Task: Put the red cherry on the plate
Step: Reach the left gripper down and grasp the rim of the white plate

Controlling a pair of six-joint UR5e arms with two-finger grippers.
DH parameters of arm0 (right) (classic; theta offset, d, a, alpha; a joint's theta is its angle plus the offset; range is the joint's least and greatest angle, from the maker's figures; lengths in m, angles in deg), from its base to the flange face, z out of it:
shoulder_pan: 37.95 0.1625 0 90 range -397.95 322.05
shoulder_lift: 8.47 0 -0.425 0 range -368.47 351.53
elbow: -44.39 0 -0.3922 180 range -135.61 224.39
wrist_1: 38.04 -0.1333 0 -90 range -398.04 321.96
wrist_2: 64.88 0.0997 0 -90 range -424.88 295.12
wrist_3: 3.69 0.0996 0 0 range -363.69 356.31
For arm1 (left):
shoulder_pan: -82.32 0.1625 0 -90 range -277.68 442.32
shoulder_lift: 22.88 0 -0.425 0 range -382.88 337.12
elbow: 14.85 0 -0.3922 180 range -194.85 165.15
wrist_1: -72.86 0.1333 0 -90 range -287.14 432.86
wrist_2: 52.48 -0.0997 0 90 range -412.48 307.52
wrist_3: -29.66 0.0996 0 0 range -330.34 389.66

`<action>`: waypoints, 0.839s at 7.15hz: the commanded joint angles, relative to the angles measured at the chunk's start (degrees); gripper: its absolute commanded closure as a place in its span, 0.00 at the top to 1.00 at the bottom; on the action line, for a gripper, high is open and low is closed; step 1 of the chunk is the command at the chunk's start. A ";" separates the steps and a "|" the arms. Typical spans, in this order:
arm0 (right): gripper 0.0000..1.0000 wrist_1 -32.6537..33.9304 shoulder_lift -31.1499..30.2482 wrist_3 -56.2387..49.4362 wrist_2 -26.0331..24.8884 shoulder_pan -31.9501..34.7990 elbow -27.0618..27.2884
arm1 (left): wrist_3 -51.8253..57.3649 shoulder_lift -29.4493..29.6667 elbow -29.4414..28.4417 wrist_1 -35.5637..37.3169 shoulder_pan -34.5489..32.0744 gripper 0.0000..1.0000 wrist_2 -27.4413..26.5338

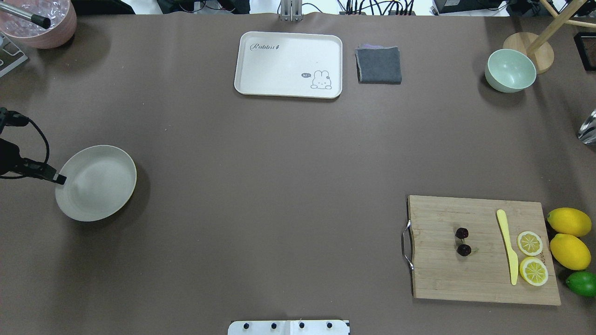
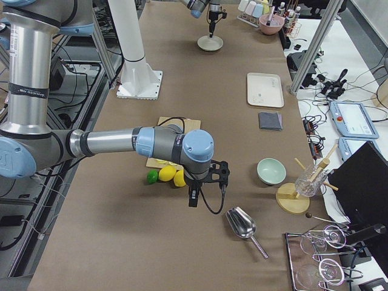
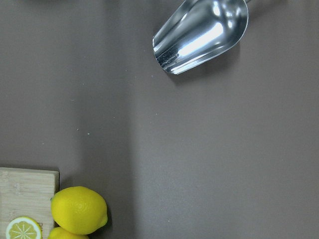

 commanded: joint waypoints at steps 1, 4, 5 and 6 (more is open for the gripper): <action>1.00 0.10 -0.15 0.00 0.00 0.07 0.25 | -2.03 -0.22 -0.22 -1.39 0.00 0.00 -0.03; 1.00 0.10 -0.15 0.00 0.00 0.24 0.25 | -3.87 -0.04 -1.73 -4.56 0.00 0.00 2.84; 1.00 0.10 -0.15 0.00 0.00 0.24 0.34 | -6.93 0.74 -1.63 -4.64 0.00 0.00 7.22; 1.00 0.10 -0.15 0.00 0.09 0.24 0.34 | -9.66 2.05 -1.20 -4.47 -0.08 0.00 9.00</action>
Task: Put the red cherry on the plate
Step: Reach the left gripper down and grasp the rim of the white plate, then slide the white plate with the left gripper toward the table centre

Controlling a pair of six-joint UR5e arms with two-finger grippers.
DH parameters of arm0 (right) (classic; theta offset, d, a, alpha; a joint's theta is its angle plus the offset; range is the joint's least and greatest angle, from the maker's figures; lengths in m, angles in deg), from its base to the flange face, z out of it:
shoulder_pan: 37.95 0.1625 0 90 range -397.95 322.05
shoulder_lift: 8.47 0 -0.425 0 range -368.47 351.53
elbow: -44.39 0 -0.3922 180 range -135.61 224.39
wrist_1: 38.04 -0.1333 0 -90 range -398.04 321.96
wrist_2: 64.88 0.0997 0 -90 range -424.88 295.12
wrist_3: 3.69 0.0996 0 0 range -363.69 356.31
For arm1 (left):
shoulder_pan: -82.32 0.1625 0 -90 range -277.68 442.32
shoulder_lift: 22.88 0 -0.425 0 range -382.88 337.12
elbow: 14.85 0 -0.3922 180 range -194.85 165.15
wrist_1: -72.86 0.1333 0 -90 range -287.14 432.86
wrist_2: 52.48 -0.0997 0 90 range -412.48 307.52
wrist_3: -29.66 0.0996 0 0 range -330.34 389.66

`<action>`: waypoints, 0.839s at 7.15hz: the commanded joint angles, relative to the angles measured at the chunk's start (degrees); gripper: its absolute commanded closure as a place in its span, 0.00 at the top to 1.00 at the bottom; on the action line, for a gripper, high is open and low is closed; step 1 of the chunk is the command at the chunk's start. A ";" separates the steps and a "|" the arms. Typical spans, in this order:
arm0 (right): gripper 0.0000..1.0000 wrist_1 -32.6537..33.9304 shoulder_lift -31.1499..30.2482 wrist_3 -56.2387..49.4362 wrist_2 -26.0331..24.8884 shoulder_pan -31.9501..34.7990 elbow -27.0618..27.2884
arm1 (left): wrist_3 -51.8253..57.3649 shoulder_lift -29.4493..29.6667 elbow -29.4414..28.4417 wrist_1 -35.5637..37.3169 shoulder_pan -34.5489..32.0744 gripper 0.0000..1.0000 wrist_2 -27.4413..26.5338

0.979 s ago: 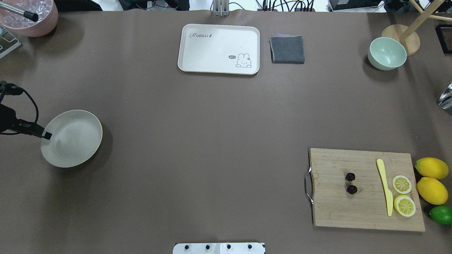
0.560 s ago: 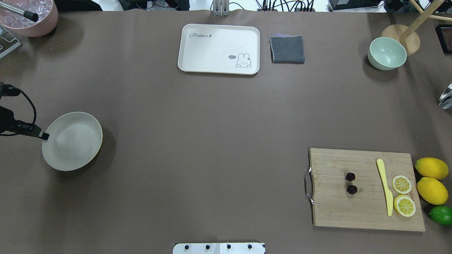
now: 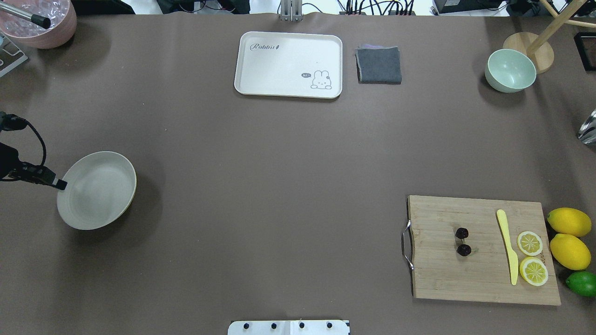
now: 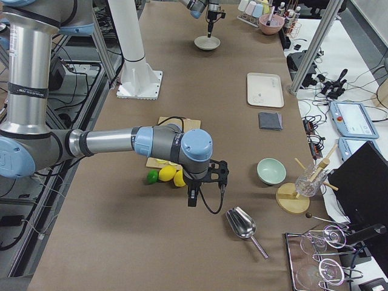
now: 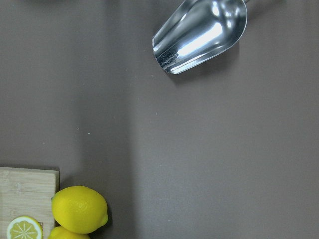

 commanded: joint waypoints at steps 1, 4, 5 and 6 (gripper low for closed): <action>1.00 0.00 0.00 0.00 0.07 0.02 0.03 | -9.22 3.70 1.60 0.55 -0.08 0.00 3.74; 1.00 0.18 -0.09 0.09 0.07 0.02 0.38 | -20.87 8.82 4.86 0.64 0.62 0.00 3.32; 1.00 0.26 -0.26 0.09 0.15 0.02 0.56 | -21.06 9.18 5.56 1.17 2.71 0.00 0.01; 1.00 0.26 -0.35 0.09 0.07 0.02 0.65 | -21.06 11.01 7.13 4.65 4.65 0.00 -2.29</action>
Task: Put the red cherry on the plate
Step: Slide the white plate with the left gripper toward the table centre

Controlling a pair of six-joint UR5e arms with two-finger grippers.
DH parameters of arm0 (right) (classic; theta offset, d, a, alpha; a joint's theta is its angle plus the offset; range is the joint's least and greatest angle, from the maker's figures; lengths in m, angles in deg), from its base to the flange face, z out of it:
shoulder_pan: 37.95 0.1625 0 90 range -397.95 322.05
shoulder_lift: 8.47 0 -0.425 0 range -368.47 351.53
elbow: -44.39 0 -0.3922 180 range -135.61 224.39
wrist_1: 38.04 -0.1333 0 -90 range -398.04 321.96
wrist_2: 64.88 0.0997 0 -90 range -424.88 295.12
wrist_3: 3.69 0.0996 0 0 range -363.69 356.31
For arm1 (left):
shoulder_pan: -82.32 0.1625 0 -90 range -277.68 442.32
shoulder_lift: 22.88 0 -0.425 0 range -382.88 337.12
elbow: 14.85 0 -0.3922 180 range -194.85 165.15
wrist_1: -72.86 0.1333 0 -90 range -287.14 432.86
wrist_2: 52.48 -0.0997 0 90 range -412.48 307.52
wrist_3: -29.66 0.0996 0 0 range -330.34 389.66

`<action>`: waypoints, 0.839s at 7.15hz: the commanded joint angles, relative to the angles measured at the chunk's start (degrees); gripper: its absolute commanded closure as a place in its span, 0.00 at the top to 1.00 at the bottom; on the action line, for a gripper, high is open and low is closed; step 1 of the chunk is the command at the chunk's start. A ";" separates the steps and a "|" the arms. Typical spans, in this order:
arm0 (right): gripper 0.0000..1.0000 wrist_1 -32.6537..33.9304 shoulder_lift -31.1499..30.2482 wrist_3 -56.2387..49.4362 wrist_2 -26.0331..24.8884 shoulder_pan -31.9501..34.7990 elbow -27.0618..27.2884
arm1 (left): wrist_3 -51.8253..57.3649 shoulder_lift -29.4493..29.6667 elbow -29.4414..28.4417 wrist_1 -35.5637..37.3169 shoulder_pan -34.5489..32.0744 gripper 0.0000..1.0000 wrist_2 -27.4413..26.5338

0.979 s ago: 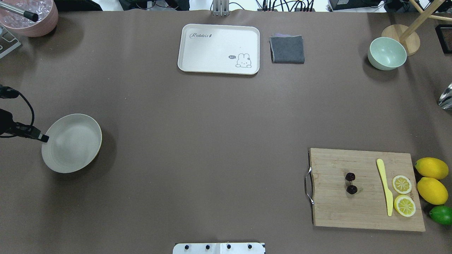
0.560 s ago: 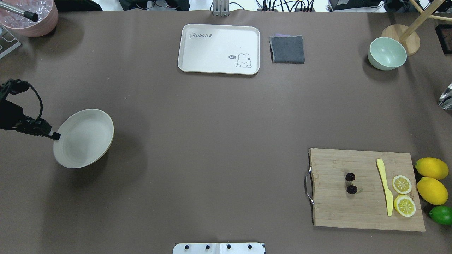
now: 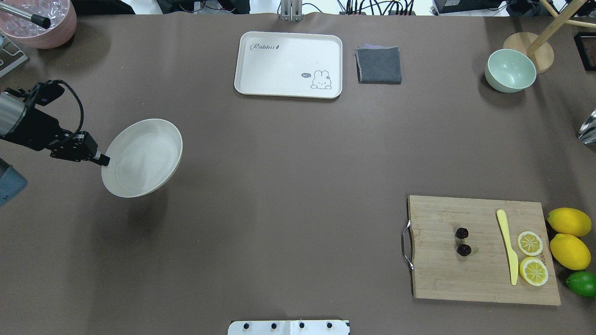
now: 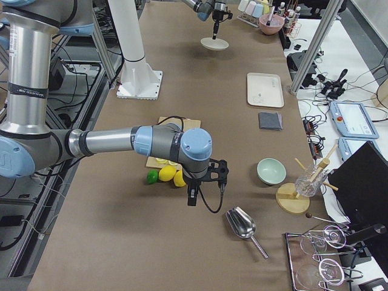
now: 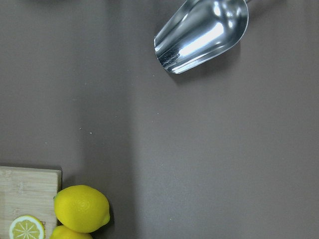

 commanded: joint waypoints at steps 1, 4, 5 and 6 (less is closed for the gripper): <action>1.00 0.04 -0.23 0.00 -0.04 0.00 0.13 | -0.47 3.38 5.12 9.19 4.05 0.00 -6.01; 1.00 -0.14 -1.19 0.00 -0.04 0.00 0.22 | -0.47 11.54 12.36 28.81 10.12 0.00 -13.59; 1.00 -0.14 -1.37 0.00 -0.04 0.00 0.22 | -0.65 12.09 12.45 29.29 11.96 0.00 -17.43; 1.00 -0.22 -1.46 0.00 -0.04 0.00 0.22 | -2.04 14.62 12.71 32.94 15.46 0.00 -20.52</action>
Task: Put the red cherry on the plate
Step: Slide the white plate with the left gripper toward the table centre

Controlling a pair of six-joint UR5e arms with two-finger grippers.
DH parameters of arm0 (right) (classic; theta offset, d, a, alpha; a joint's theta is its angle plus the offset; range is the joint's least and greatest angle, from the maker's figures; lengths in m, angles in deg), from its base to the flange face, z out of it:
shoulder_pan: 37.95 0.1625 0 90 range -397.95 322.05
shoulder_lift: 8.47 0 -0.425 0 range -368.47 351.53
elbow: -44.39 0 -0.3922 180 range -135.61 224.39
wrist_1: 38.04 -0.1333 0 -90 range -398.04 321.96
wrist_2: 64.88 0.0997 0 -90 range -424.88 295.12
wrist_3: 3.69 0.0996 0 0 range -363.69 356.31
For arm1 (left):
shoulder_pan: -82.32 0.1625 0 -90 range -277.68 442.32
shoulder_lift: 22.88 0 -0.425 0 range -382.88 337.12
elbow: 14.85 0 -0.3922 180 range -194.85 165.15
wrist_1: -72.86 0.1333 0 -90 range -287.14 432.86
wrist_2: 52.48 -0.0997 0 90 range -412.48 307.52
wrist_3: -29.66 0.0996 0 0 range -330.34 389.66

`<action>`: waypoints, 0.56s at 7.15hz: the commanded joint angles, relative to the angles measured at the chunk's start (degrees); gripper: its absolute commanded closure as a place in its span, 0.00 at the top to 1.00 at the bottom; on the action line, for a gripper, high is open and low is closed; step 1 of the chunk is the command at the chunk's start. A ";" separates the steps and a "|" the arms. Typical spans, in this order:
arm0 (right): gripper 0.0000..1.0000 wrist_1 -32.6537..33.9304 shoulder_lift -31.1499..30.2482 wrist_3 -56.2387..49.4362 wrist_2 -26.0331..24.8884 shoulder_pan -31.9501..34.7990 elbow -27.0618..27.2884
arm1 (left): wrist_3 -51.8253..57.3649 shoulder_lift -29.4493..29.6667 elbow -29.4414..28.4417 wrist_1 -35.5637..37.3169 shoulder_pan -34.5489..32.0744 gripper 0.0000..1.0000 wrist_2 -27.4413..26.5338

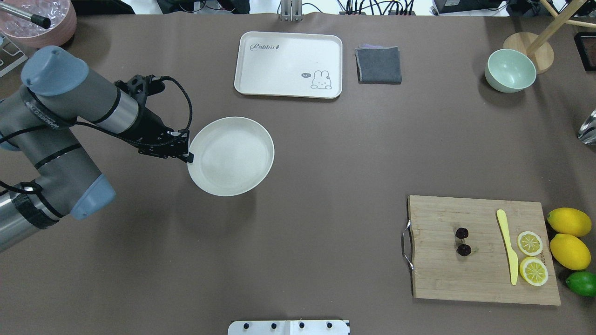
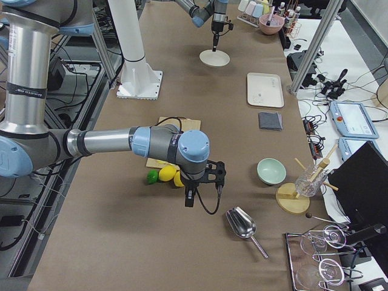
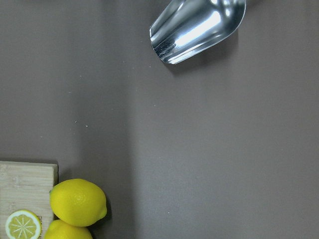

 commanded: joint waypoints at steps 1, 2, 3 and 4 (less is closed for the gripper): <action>1.00 -0.16 -0.19 0.00 0.00 0.00 0.02 | -1.16 4.68 0.53 7.40 4.17 0.00 -4.96; 1.00 -0.16 -0.19 0.00 0.00 0.00 0.11 | -1.16 5.39 0.36 8.57 5.14 0.00 -6.88; 1.00 -0.16 -0.36 0.00 0.00 0.00 0.11 | -1.16 5.66 0.01 9.01 7.93 0.00 -9.17; 1.00 -0.25 -0.54 0.00 0.00 0.00 0.45 | -1.07 5.84 -0.43 8.93 9.26 0.00 -11.36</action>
